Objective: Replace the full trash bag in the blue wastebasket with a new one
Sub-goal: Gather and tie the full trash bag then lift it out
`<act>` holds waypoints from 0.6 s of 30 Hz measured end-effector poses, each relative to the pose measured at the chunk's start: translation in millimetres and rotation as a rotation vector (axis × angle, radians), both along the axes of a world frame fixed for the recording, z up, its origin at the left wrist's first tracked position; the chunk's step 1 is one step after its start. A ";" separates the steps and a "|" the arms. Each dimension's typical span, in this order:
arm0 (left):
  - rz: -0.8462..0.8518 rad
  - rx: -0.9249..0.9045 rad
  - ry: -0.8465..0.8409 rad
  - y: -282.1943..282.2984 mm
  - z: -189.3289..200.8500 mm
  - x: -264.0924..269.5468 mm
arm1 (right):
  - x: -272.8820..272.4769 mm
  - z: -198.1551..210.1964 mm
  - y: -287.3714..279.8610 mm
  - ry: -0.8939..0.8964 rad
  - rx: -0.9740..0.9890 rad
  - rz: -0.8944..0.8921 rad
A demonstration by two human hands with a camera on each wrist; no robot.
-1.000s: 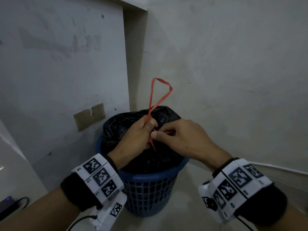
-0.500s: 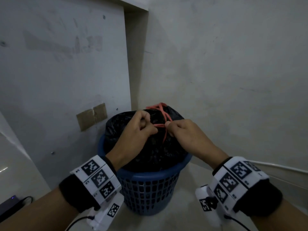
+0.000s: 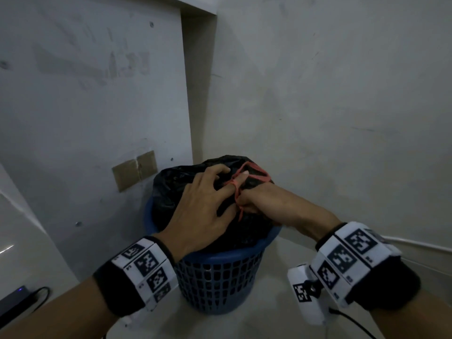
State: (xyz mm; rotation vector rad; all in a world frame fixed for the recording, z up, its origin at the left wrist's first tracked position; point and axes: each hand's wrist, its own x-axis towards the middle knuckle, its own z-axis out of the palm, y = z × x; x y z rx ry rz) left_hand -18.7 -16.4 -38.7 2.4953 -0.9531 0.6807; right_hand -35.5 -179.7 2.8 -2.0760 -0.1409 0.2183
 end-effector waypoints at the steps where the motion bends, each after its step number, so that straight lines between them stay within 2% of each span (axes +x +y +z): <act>1: -0.019 -0.022 0.025 0.0 -0.5 0.6 | -1.2 -1.8 0.1 -0.006 -0.015 0.023; 5: -0.026 -0.205 0.060 4.4 -4.2 6.1 | -2.0 -7.1 -7.9 -0.060 -0.022 -0.026; 7: -0.091 -0.353 0.179 4.3 1.0 4.1 | -1.4 -7.2 -15.0 -0.074 -0.015 -0.038; 10: -0.205 -0.611 0.468 3.8 14.7 -3.2 | -6.0 -8.4 -24.4 -0.091 -0.041 -0.089; 13: -0.223 -0.875 0.637 3.5 17.1 -3.9 | -7.8 -13.5 -26.3 -0.131 -0.070 -0.103; 18: -0.164 -1.198 0.745 2.5 20.8 1.1 | -3.6 -12.0 -22.0 -0.249 -0.078 -0.114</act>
